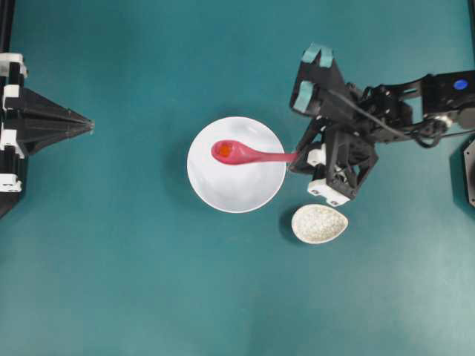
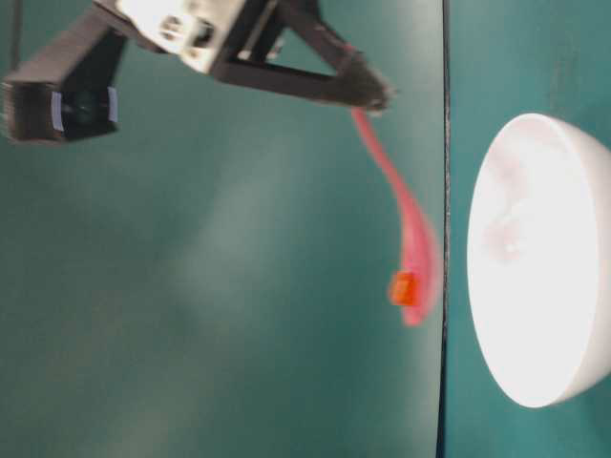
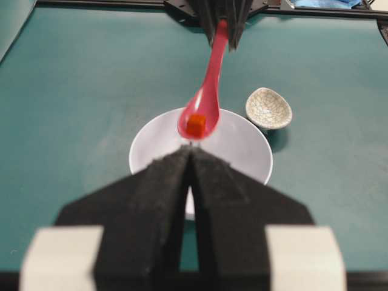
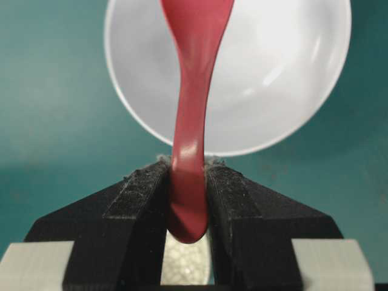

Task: Grip the spoon and scoop the red block from the bowl with right arm.
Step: 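Raise the spoon with the red cube out of the bowl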

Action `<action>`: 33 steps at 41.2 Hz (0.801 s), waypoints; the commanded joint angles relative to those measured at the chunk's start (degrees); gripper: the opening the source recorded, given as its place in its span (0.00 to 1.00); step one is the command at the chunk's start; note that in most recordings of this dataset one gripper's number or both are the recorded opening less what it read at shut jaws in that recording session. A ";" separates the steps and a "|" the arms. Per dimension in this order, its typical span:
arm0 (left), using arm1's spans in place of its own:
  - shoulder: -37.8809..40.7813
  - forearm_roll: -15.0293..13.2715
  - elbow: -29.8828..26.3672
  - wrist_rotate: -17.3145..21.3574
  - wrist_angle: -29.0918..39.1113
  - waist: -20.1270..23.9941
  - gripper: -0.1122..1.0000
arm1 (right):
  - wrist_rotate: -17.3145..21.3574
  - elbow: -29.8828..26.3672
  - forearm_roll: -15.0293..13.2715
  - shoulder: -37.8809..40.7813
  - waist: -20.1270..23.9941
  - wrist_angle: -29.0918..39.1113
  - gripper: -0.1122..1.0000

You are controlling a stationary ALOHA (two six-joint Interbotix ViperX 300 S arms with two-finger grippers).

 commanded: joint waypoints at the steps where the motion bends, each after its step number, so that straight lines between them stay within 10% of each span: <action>1: 0.18 0.09 -1.49 -0.09 -0.09 0.09 0.10 | 0.00 -2.20 -0.09 -2.55 0.18 0.88 0.32; 33: -0.09 0.18 -1.58 -0.18 -0.09 0.18 0.10 | 0.00 -8.09 -0.26 -5.10 0.09 8.53 0.32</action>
